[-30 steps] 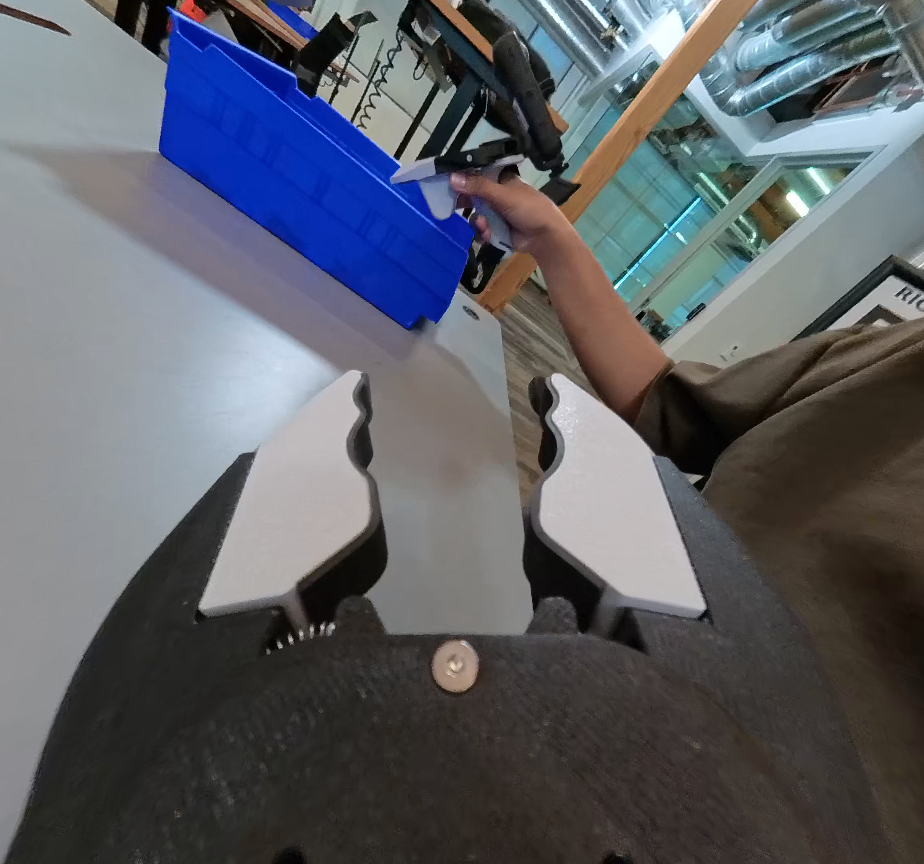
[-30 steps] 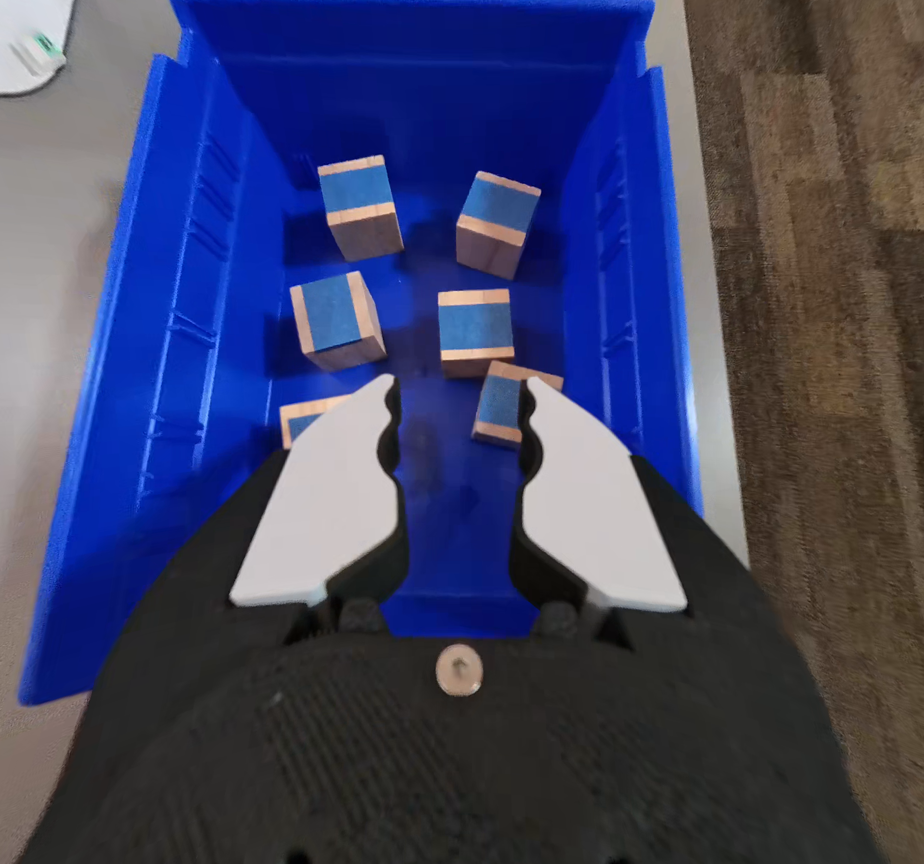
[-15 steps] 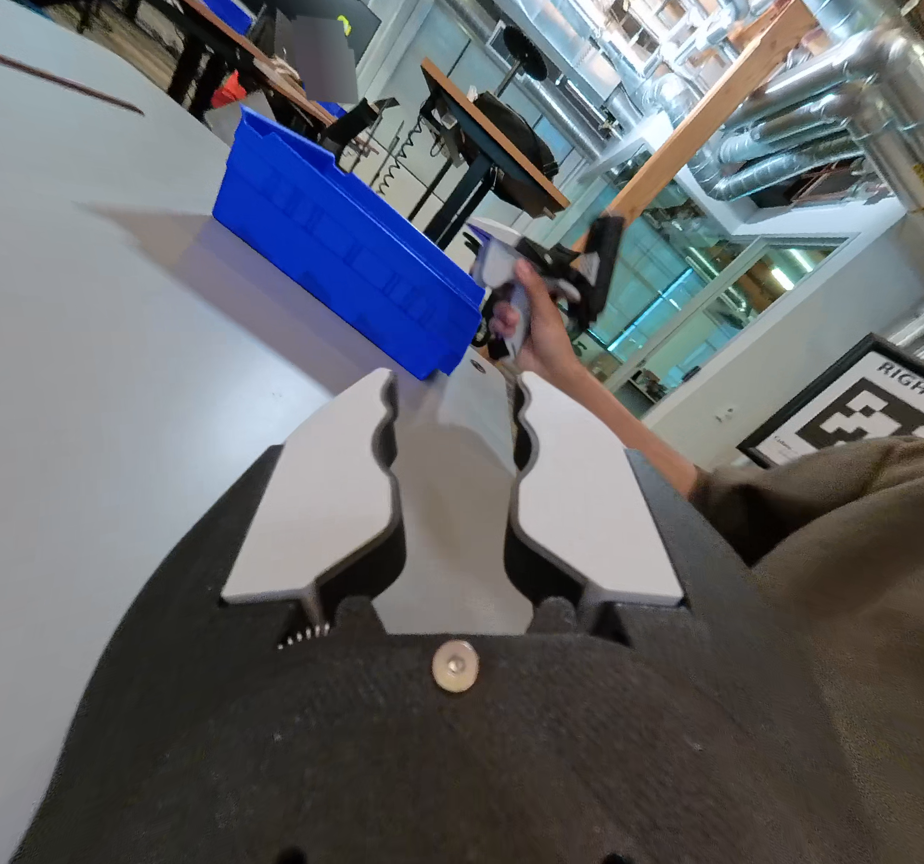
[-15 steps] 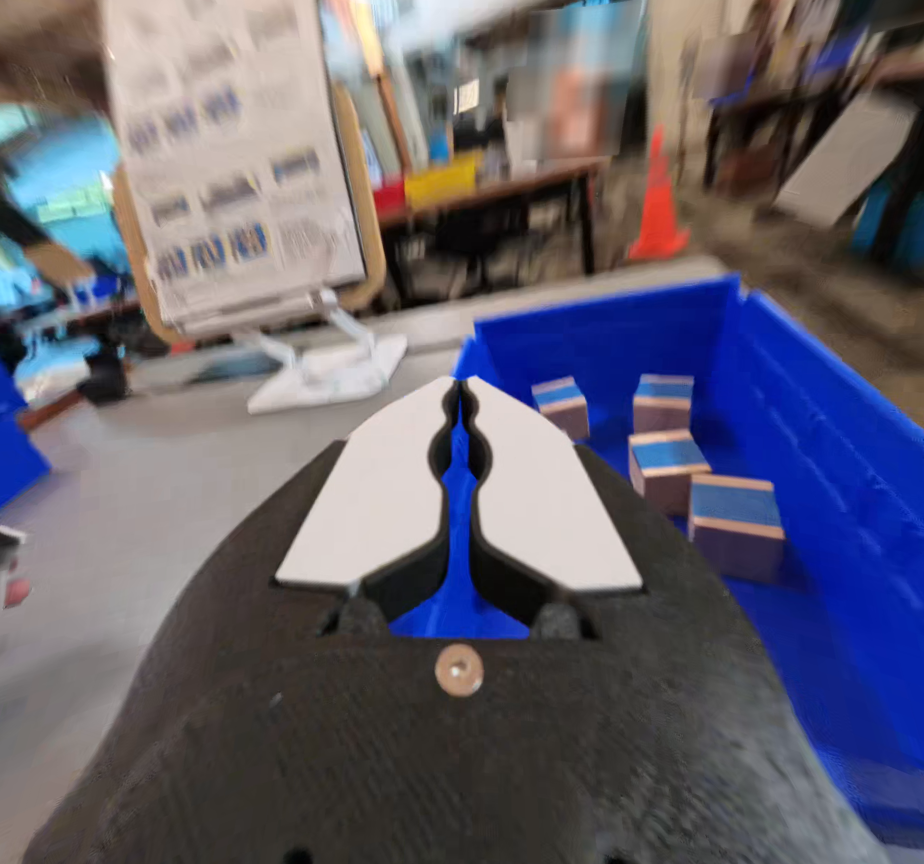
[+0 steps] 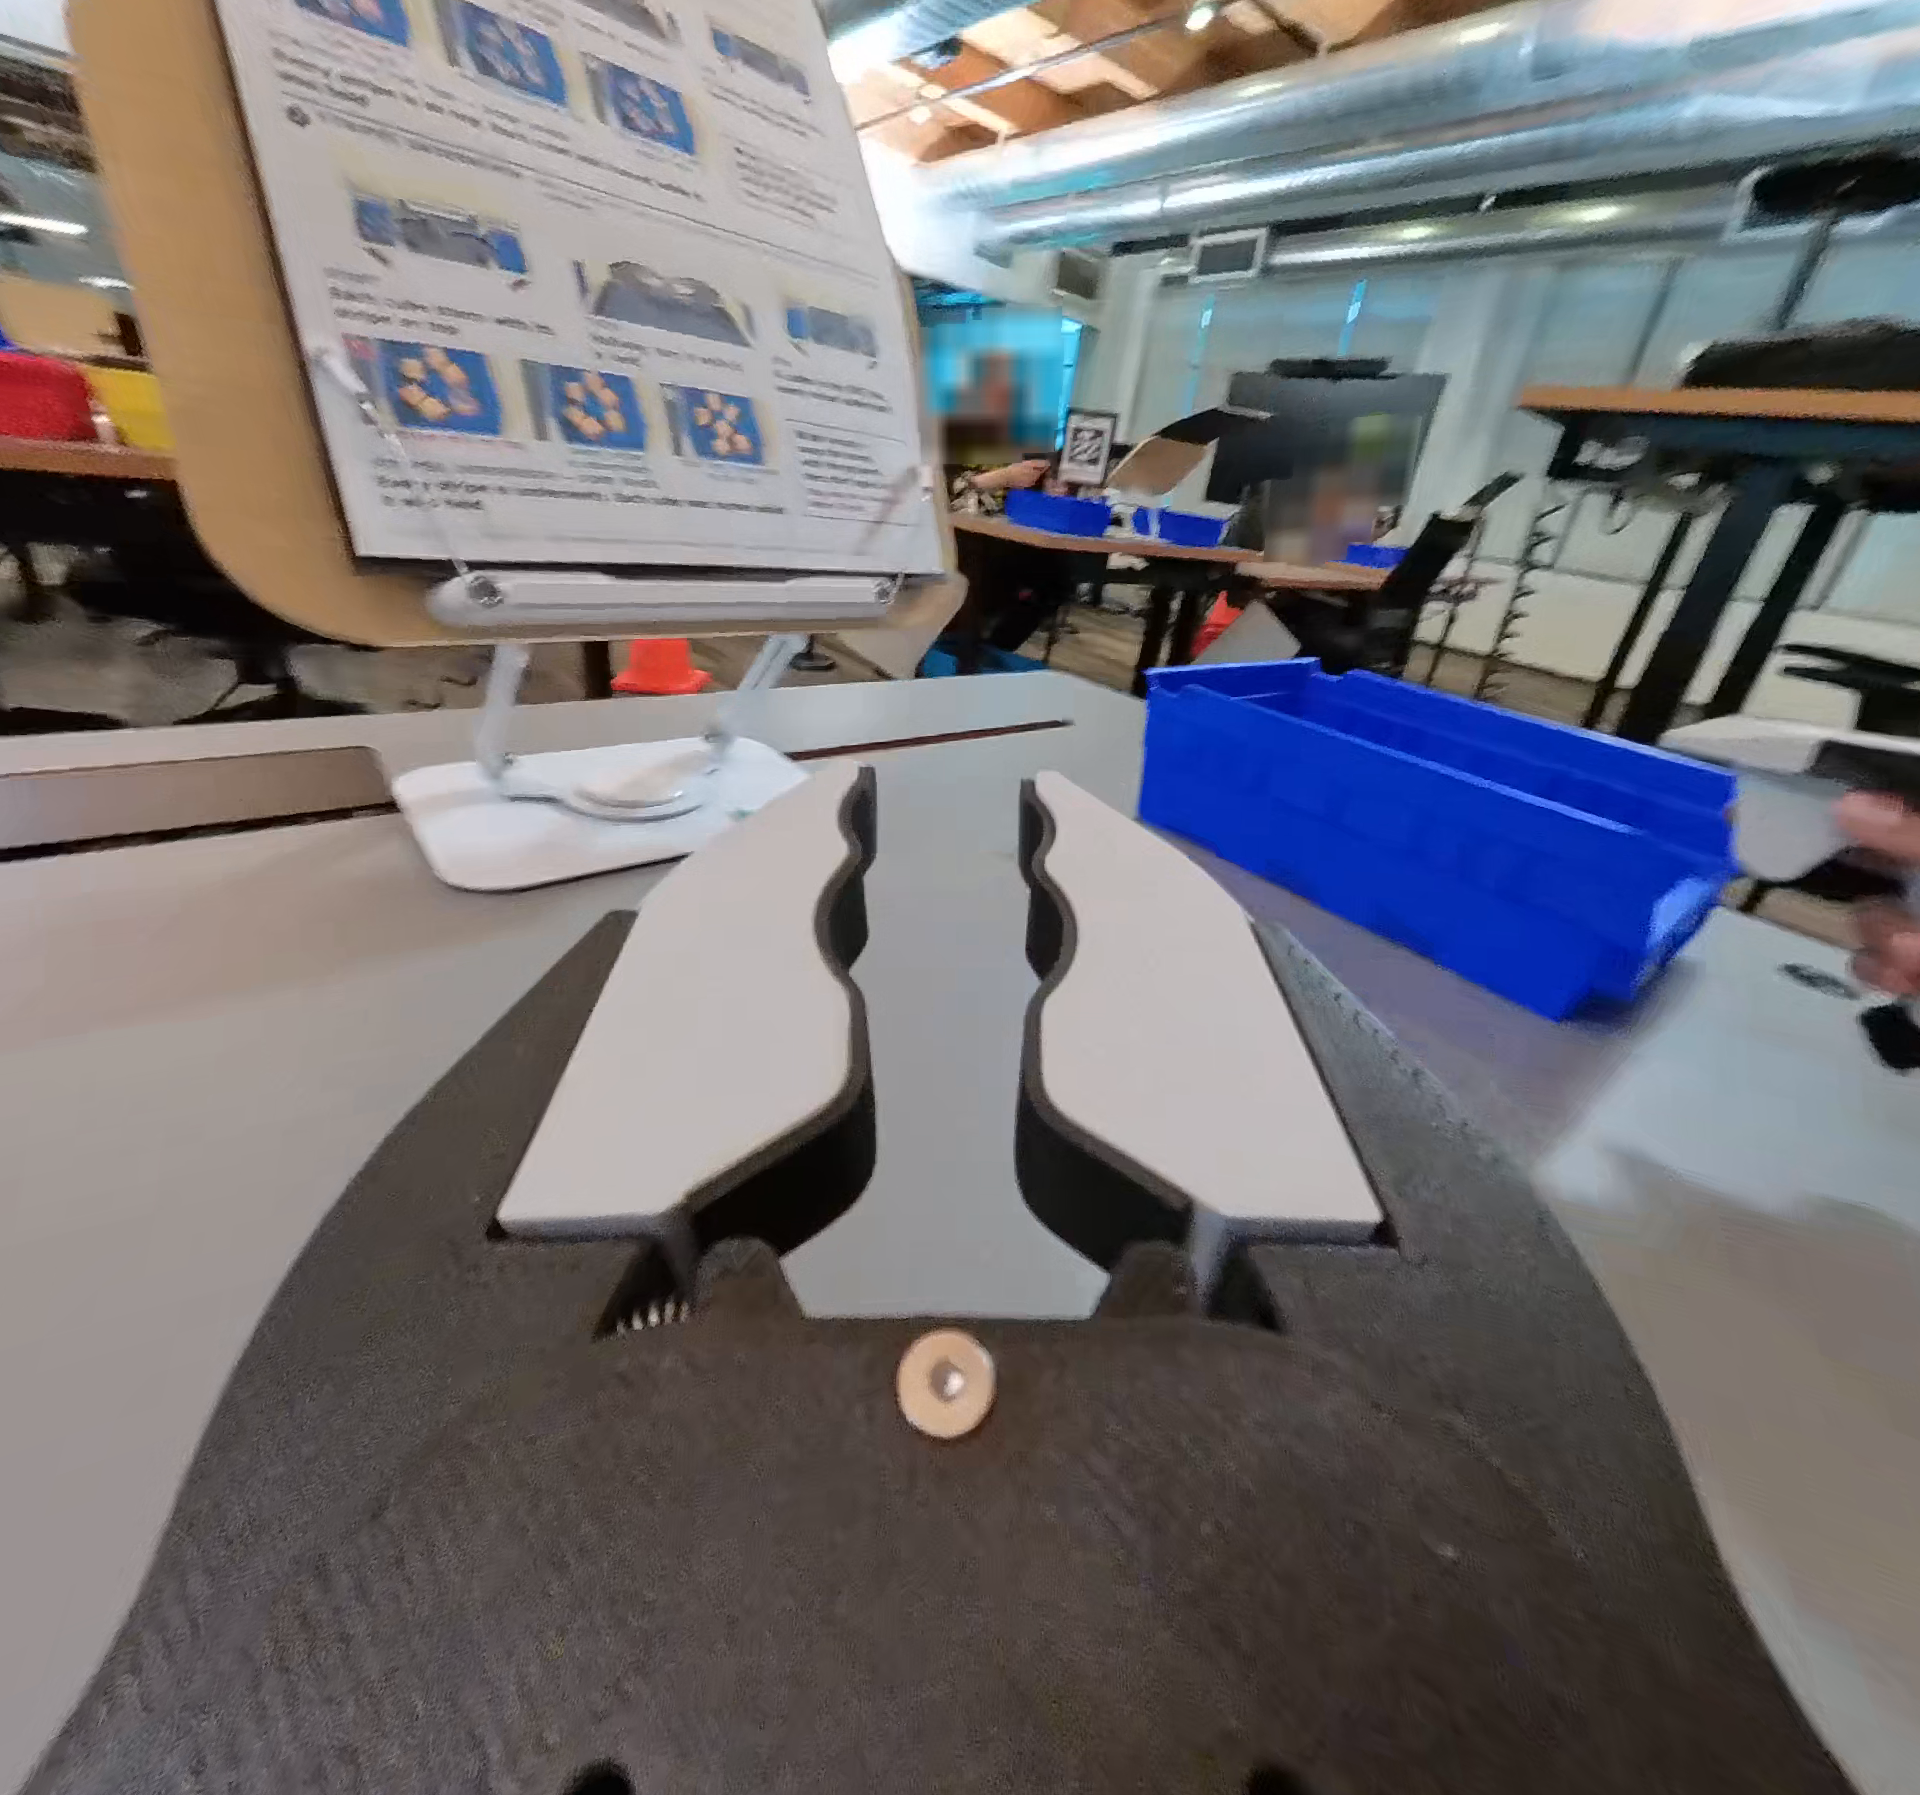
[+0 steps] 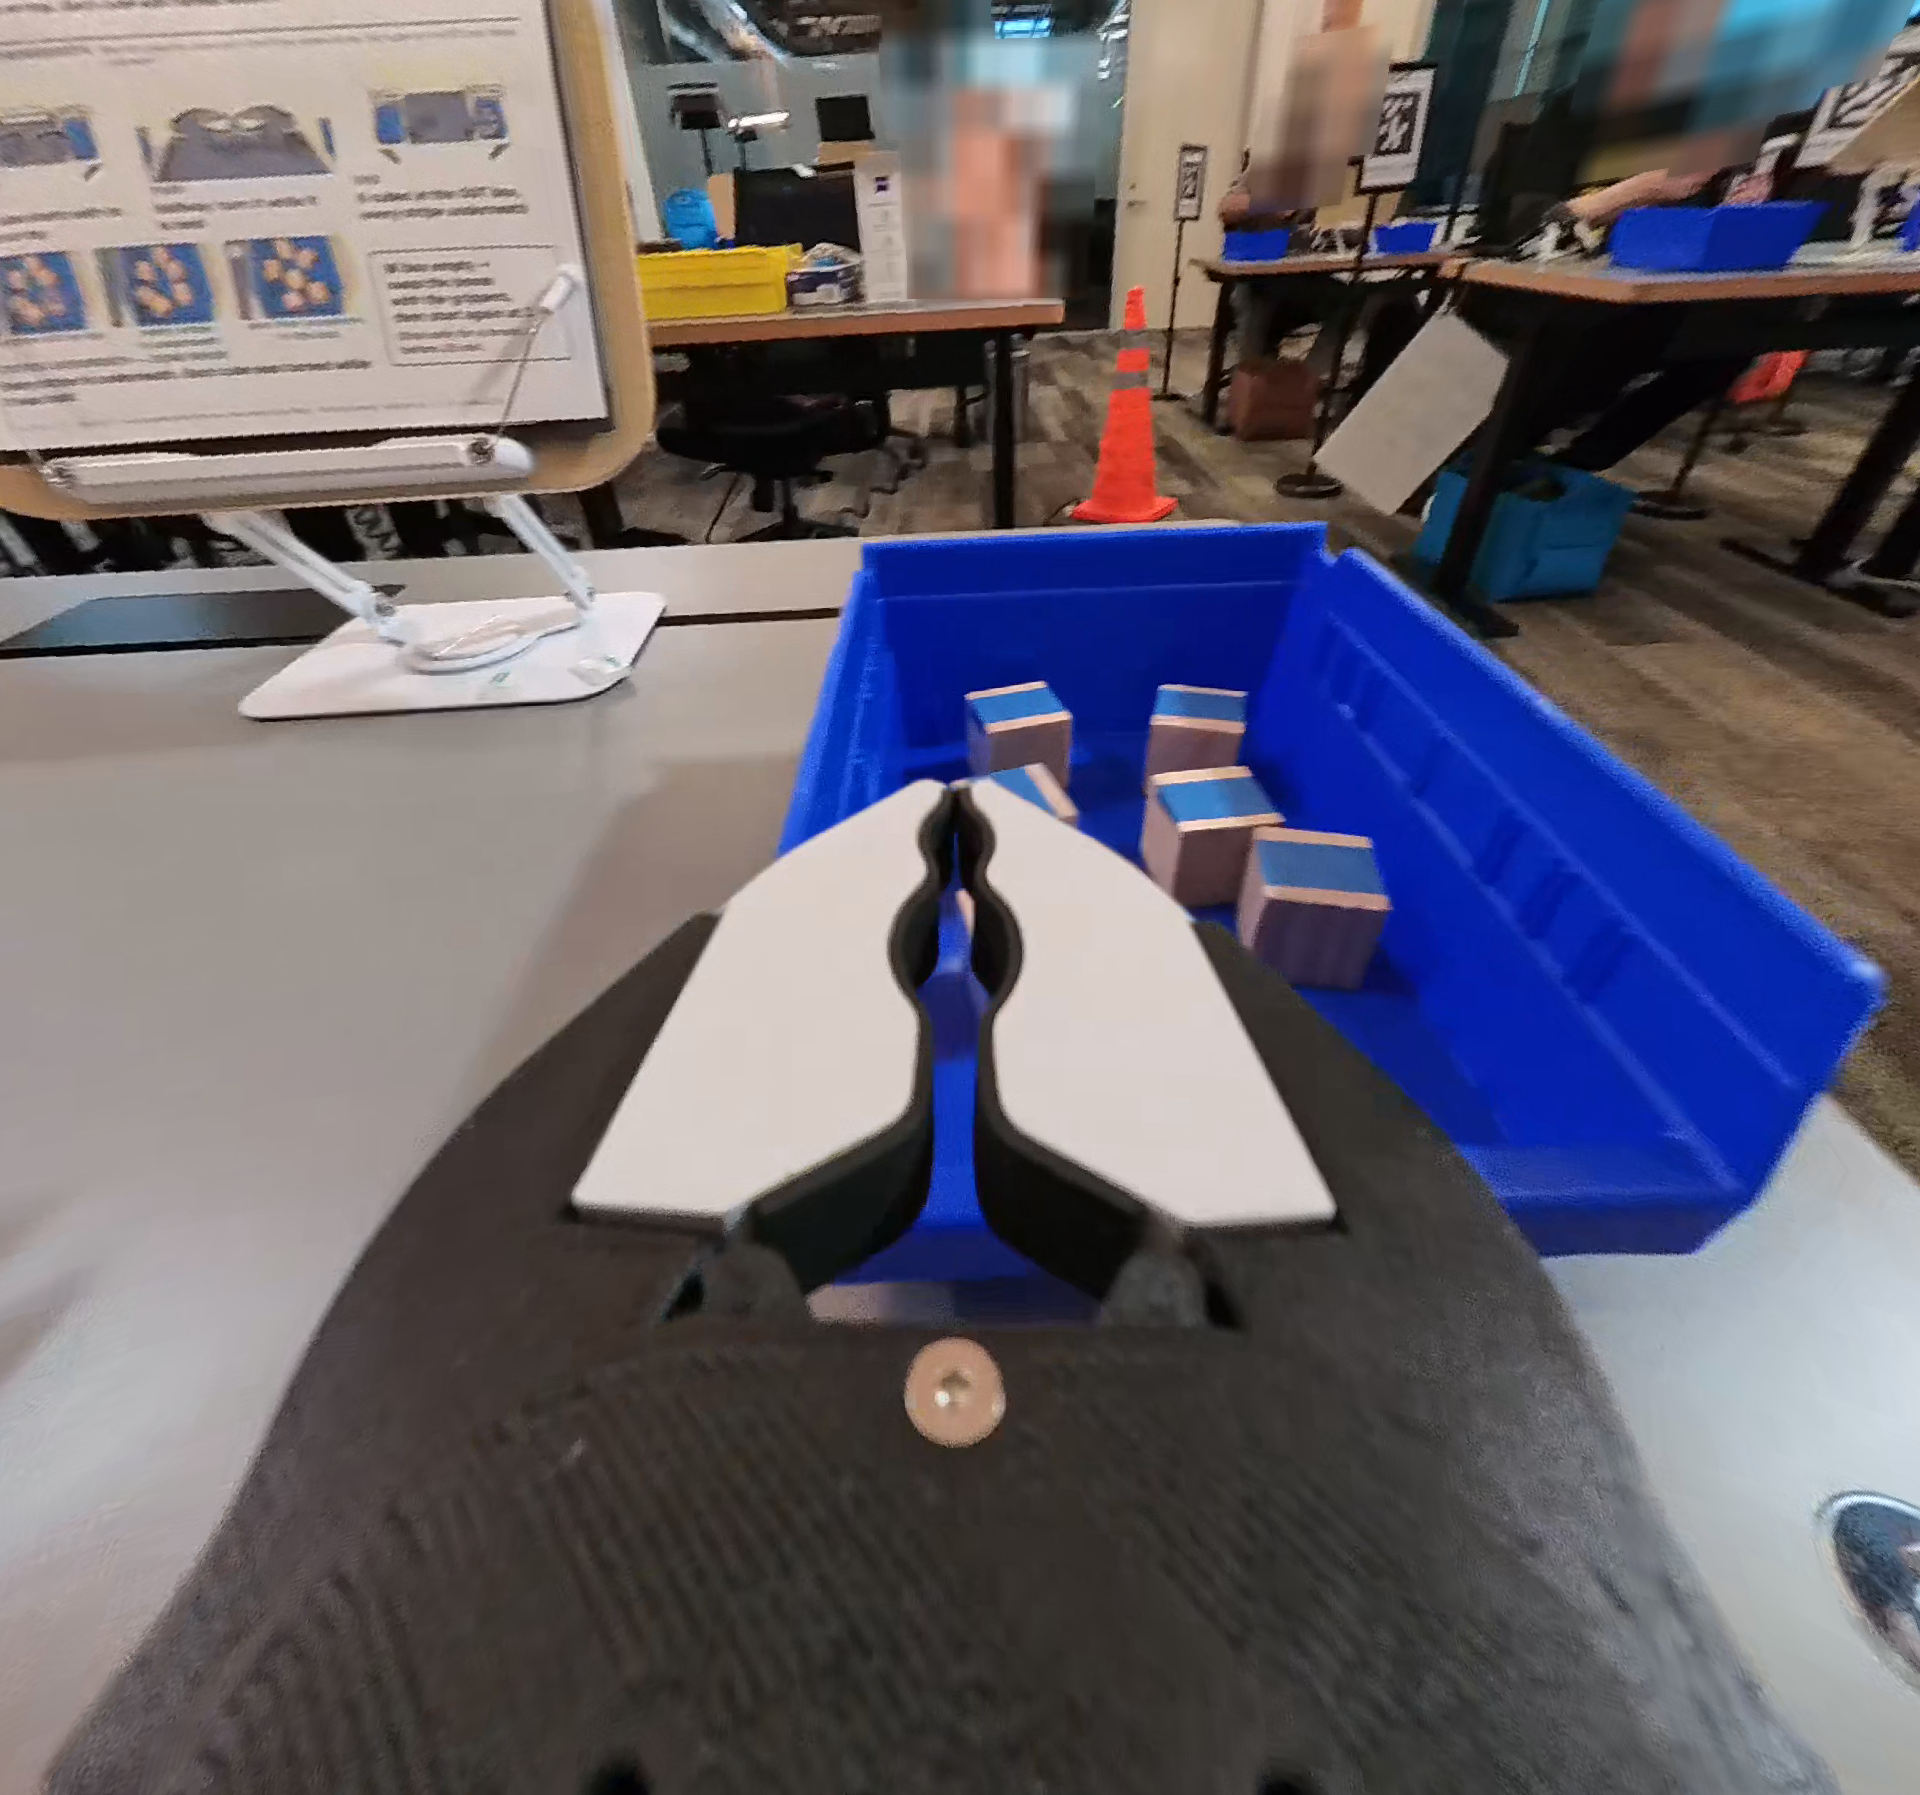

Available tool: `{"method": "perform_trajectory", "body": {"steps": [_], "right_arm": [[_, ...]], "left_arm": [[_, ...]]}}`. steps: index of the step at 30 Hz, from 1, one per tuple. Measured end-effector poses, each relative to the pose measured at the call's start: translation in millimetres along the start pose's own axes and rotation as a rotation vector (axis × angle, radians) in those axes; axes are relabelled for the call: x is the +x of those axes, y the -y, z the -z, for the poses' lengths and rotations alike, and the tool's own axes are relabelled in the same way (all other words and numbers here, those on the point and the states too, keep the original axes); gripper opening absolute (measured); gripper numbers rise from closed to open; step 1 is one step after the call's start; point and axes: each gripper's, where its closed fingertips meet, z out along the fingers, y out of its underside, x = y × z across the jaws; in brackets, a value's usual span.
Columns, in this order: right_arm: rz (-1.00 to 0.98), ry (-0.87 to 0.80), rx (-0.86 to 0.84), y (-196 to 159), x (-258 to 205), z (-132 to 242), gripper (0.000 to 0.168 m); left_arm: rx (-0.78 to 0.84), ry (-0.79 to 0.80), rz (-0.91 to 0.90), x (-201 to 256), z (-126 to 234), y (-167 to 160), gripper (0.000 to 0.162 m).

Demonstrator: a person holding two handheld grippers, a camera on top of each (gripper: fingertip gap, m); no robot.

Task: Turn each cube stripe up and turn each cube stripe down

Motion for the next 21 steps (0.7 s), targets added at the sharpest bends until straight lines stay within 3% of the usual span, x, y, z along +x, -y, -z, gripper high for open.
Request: {"method": "perform_trajectory", "body": {"steps": [2,4,6,9,11,21], "right_arm": [[0.038,-0.016,0.014,4,15,-1,0.001],[0.085,-0.073,0.007,4,36,-1,0.014],[0.094,-0.172,0.003,1,65,0,0.020],[-0.018,-0.252,-0.005,-1,93,3,0.059],[-0.060,-0.273,-0.027,-5,107,2,0.072],[-0.026,-0.298,-0.202,-34,157,-7,0.080]], "left_arm": [[-0.044,0.037,0.029,-10,-1,-7,0.026],[-0.025,0.102,0.084,-24,3,-5,0.004],[0.037,0.180,0.100,-37,12,5,0.000],[0.004,0.238,0.076,-48,19,5,0.000],[-0.012,0.282,0.102,-55,24,3,0.004],[-0.057,0.329,0.306,-87,36,-16,0.004]]}}
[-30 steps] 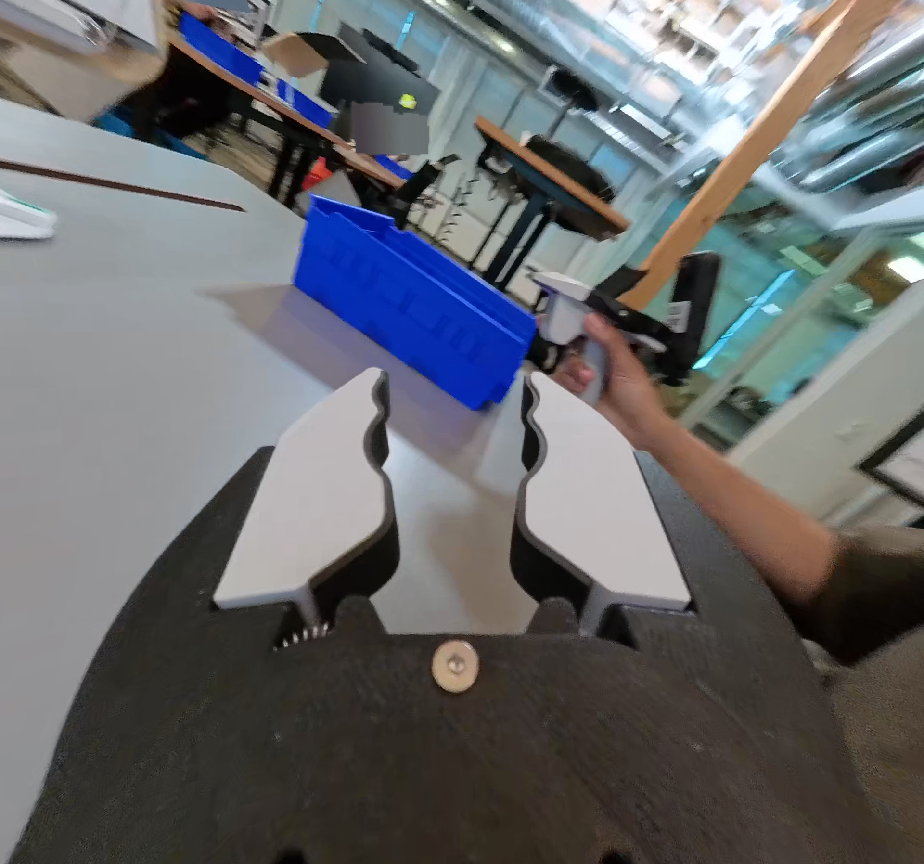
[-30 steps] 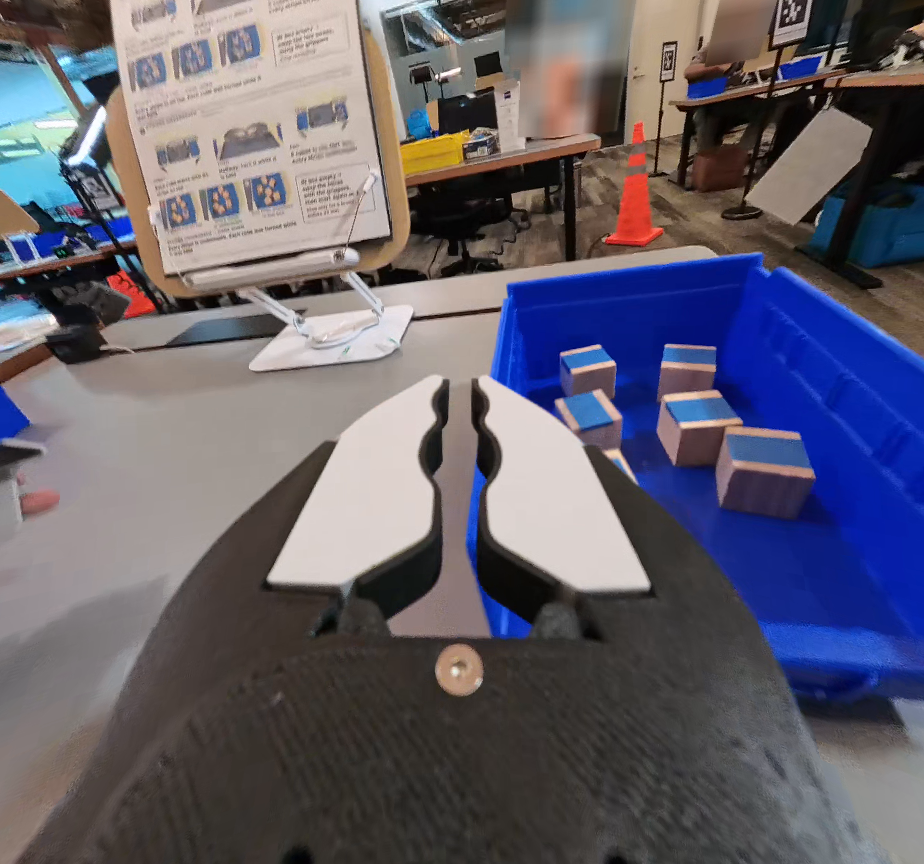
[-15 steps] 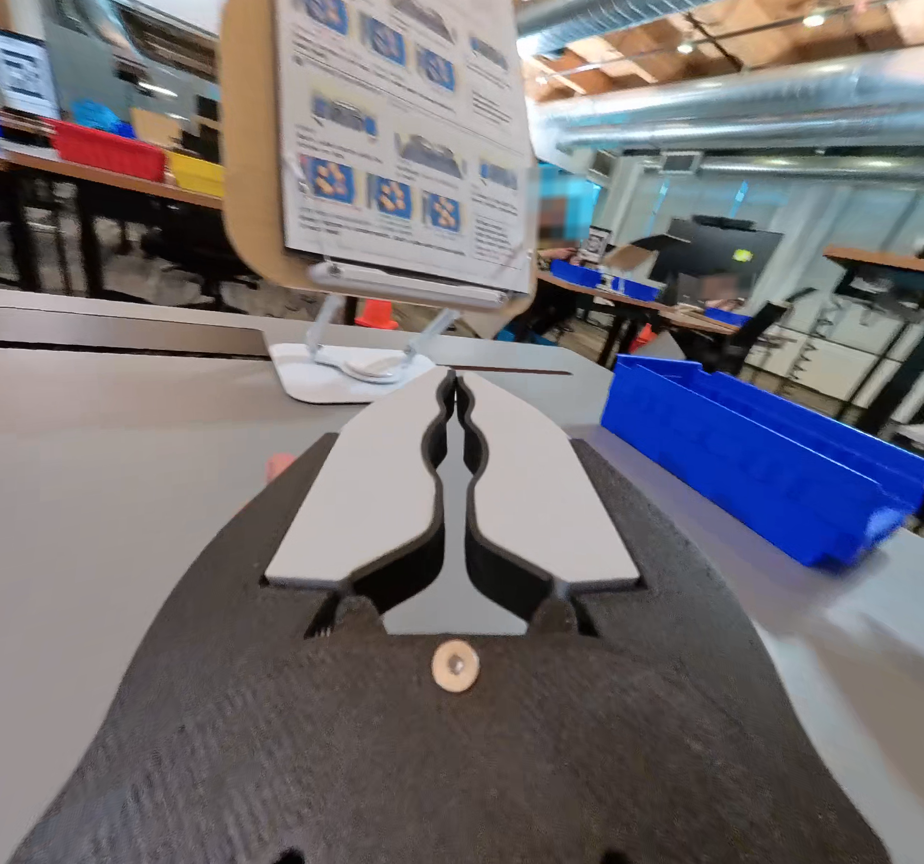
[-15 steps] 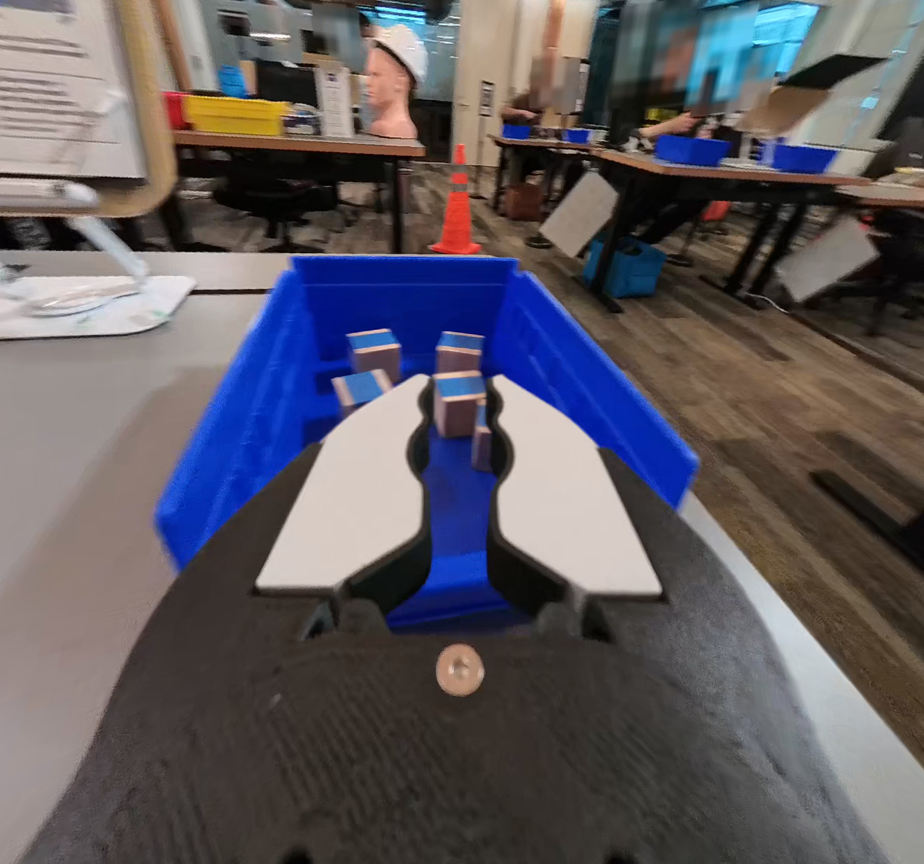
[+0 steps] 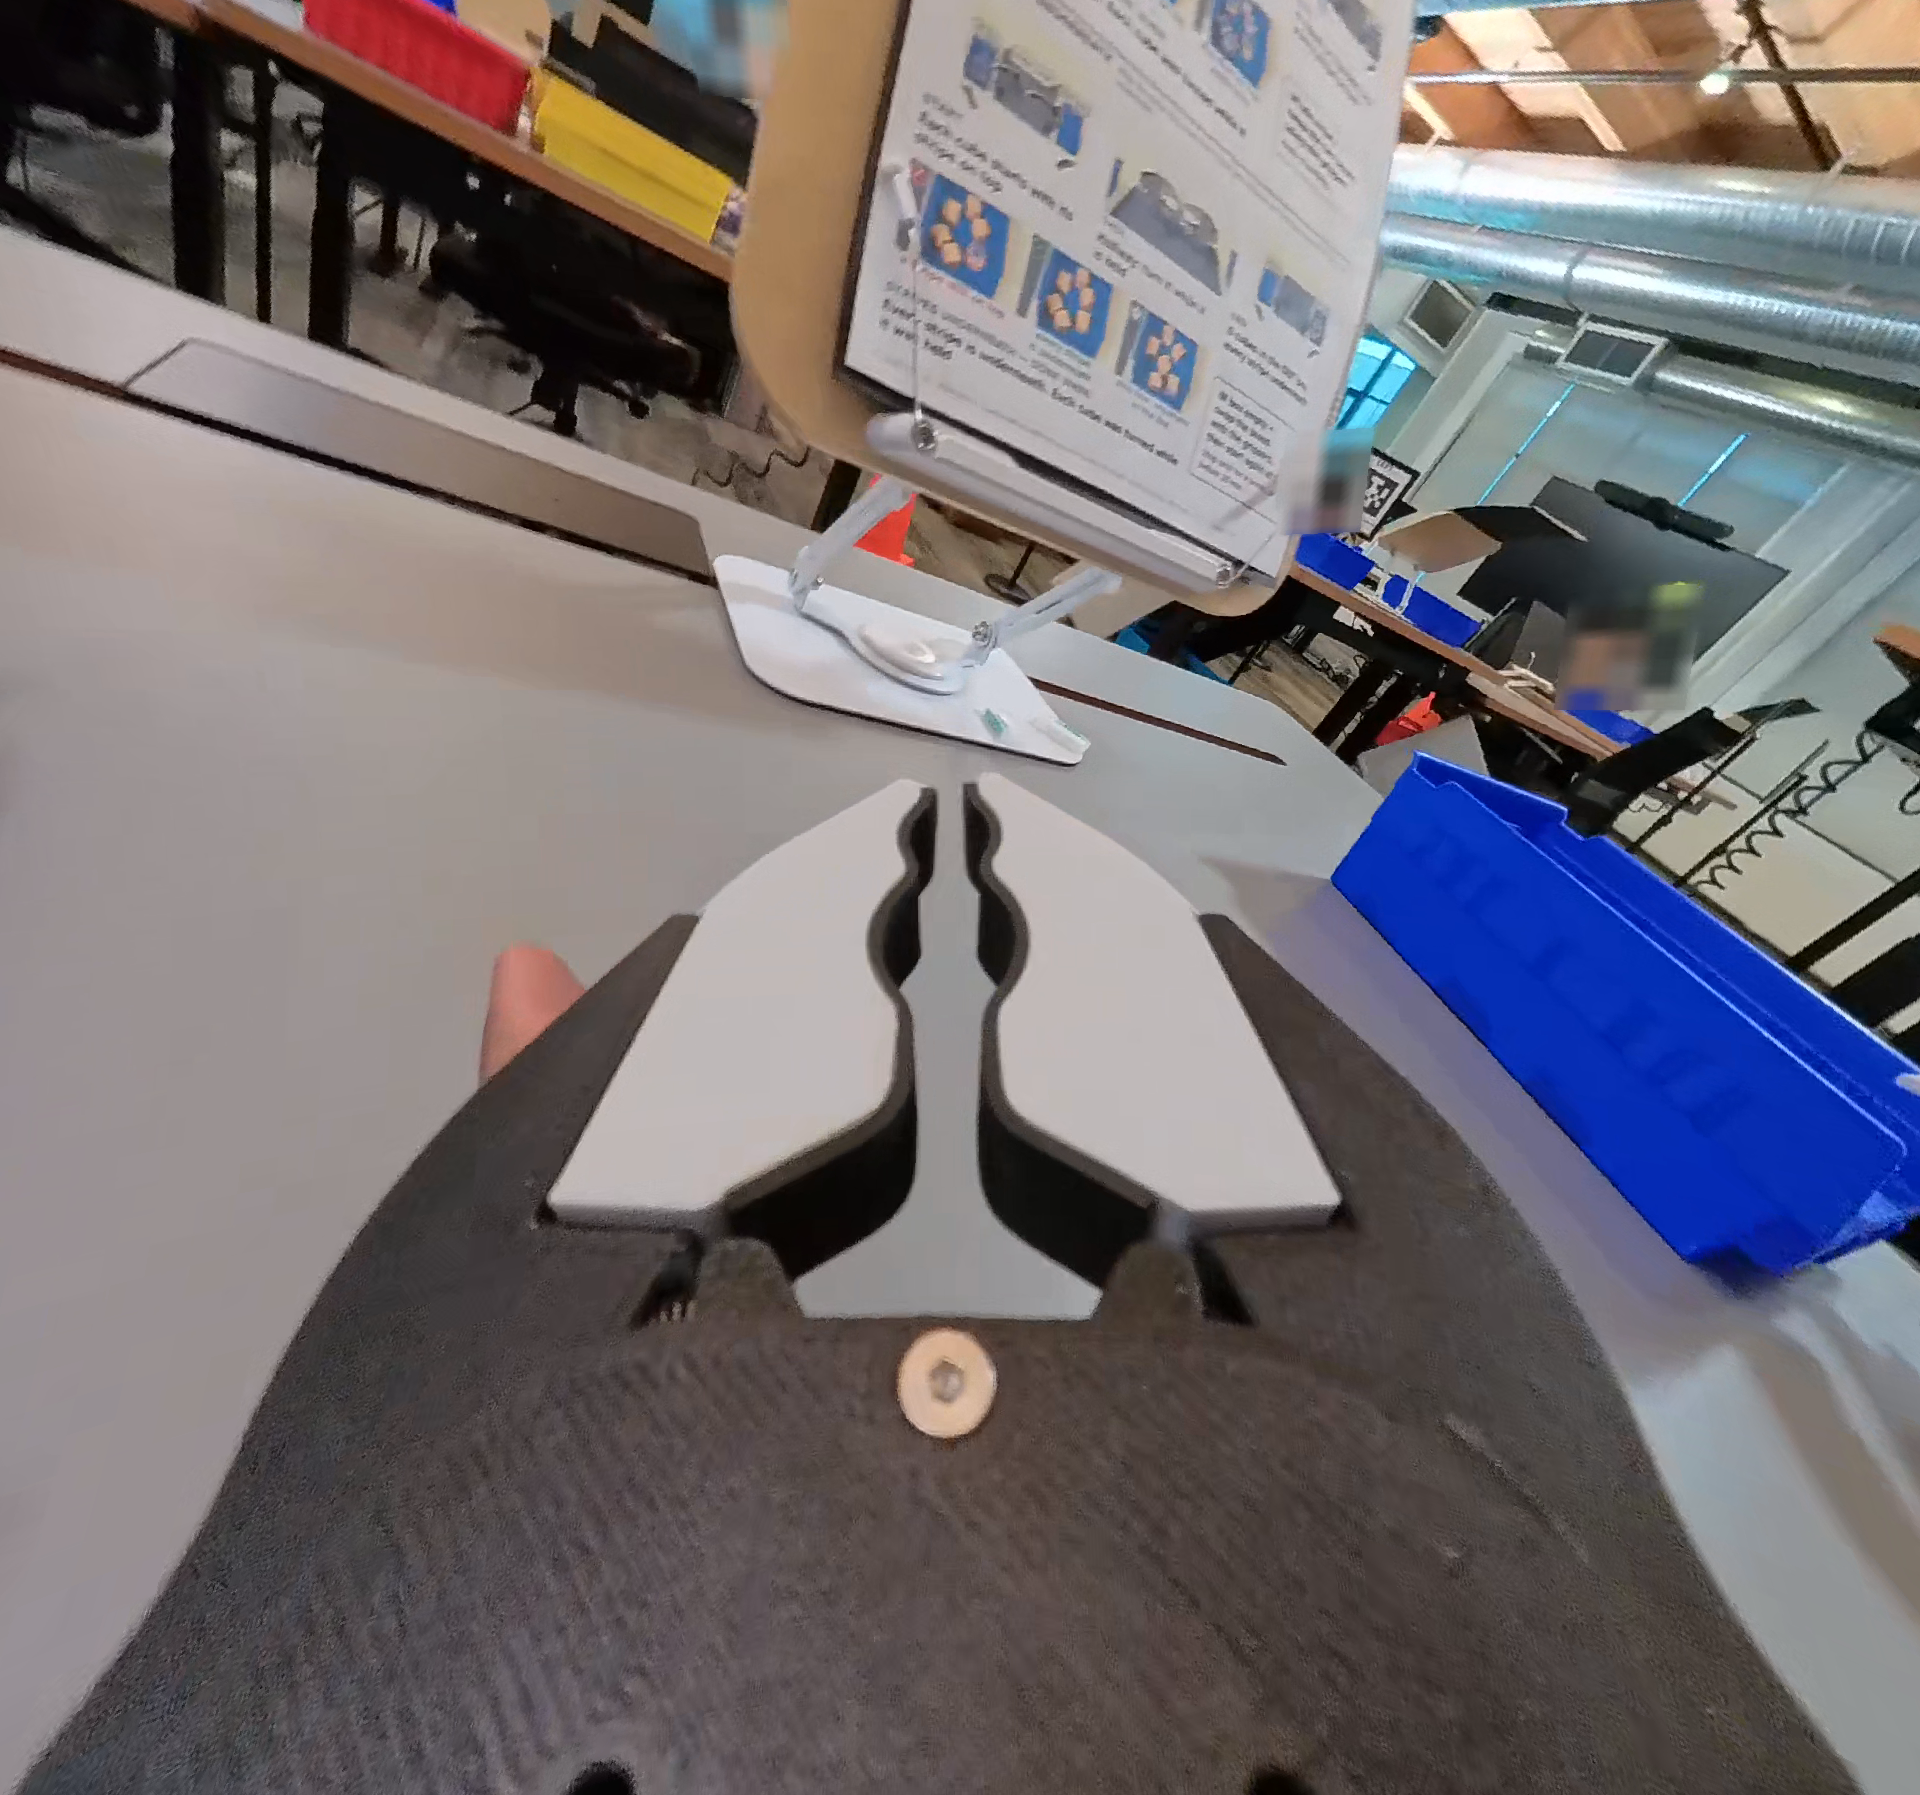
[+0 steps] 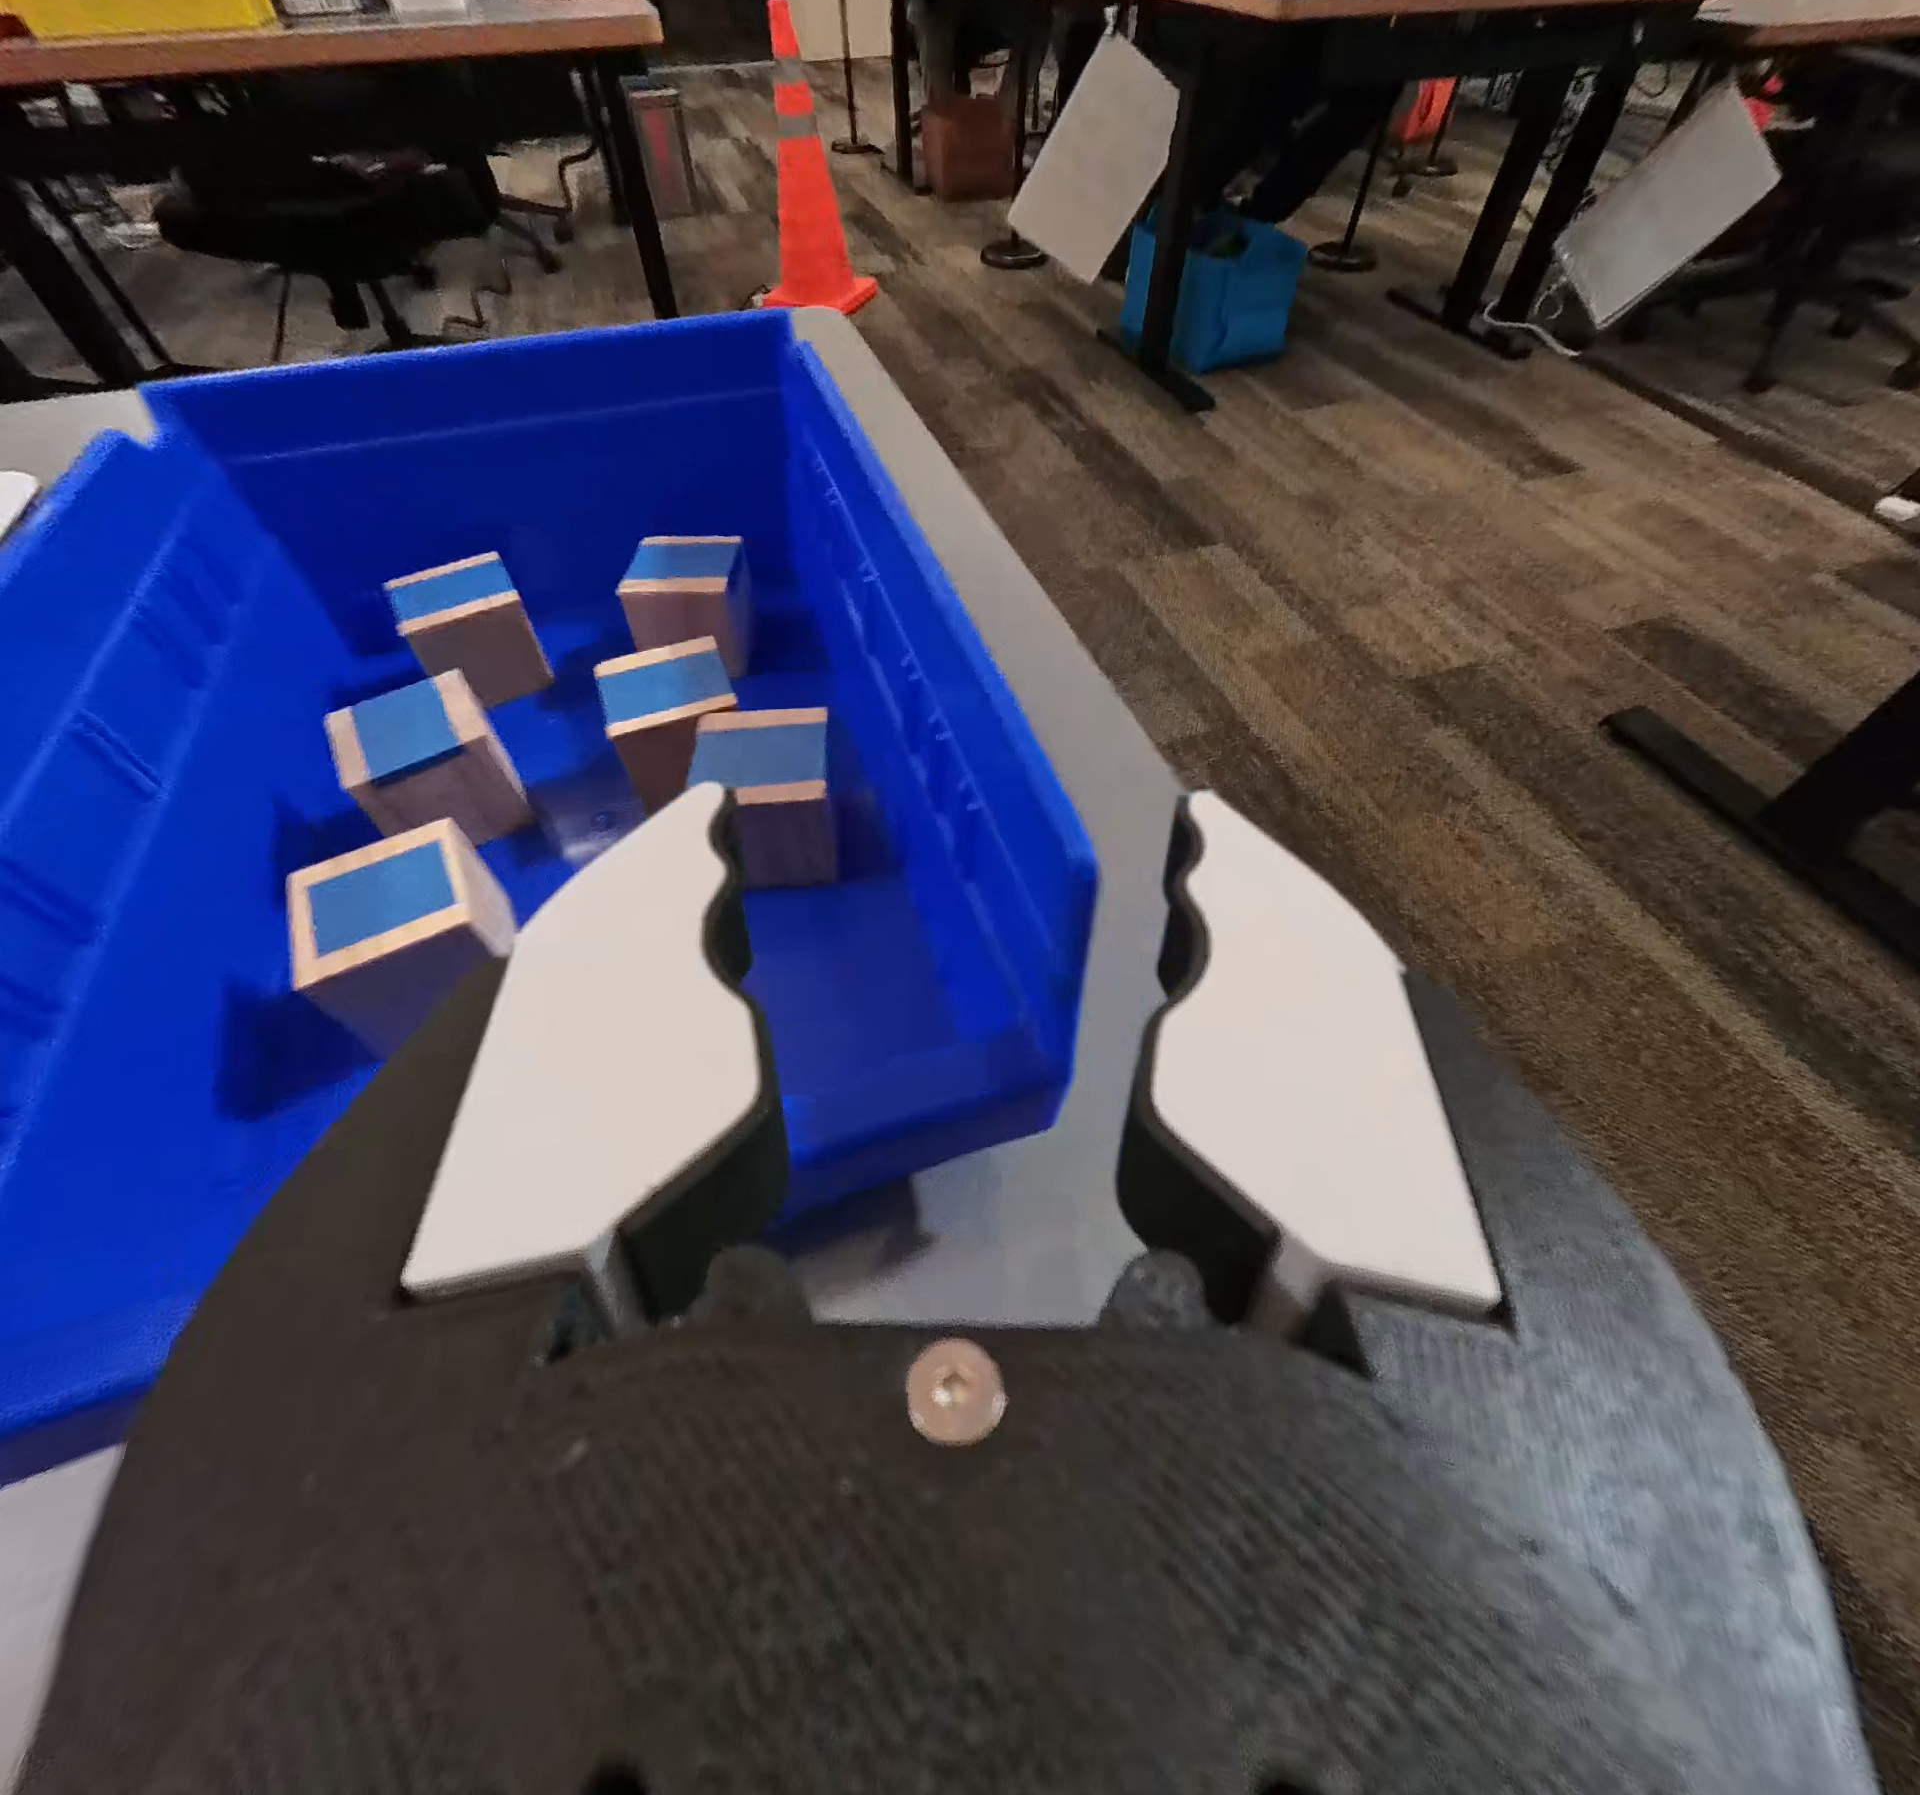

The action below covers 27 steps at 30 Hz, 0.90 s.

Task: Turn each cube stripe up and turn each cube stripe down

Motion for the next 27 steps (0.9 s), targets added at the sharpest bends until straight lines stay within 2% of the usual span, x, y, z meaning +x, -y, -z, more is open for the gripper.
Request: {"method": "perform_trajectory", "body": {"steps": [4,8,11,13,16,20,23,25,27], "right_arm": [[-0.018,0.004,0.010,2,11,-8,0.073],[-0.006,0.060,-0.155,-24,9,-24,0.077],[-0.033,0.043,-0.168,-22,11,-27,0.055],[-0.075,0.070,-0.199,-26,7,-31,0.054],[-0.115,0.089,-0.200,-27,5,-35,0.050],[-0.126,0.071,-0.184,-24,8,-39,0.023],[-0.148,0.127,-0.176,-23,6,-41,0.017],[-0.172,0.217,-0.177,-22,-3,-39,0.008],[-0.234,0.263,-0.182,-21,-13,-37,0.006]], "left_arm": [[-0.011,0.066,0.047,-22,2,0,0.018],[-0.027,0.059,0.019,-27,5,4,0.038],[-0.031,0.054,-0.017,-28,9,4,0.037],[-0.083,-0.038,-0.017,-17,9,-3,0.032],[-0.184,-0.145,0.053,-4,7,-19,0.040],[-0.234,-0.261,0.093,14,9,-25,0.042],[-0.215,-0.280,0.092,18,11,-22,0.043],[-0.233,-0.307,0.107,22,11,-25,0.045],[-0.266,-0.326,0.106,26,10,-30,0.048]]}}
